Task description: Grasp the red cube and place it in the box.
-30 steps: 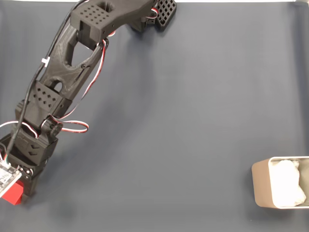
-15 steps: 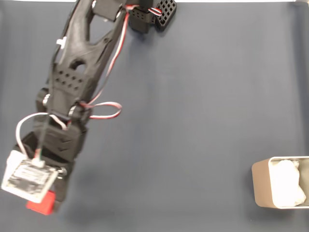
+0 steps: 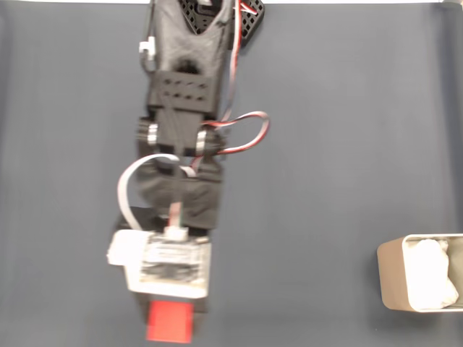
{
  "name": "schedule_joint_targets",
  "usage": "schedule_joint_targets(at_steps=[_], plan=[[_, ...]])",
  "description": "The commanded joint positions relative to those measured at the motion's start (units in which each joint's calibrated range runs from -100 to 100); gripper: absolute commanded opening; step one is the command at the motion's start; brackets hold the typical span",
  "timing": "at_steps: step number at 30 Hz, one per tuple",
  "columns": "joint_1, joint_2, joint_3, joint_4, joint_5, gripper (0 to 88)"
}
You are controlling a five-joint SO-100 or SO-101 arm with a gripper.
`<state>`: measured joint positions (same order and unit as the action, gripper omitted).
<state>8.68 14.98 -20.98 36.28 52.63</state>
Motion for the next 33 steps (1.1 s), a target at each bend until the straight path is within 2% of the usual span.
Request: schedule_joint_targets(at_steps=[1, 33], plan=[[-3.9, -6.1, 0.2, 0.4, 0.5, 4.2], [-28.6, -6.9, 2.5, 0.0, 1.5, 3.2]])
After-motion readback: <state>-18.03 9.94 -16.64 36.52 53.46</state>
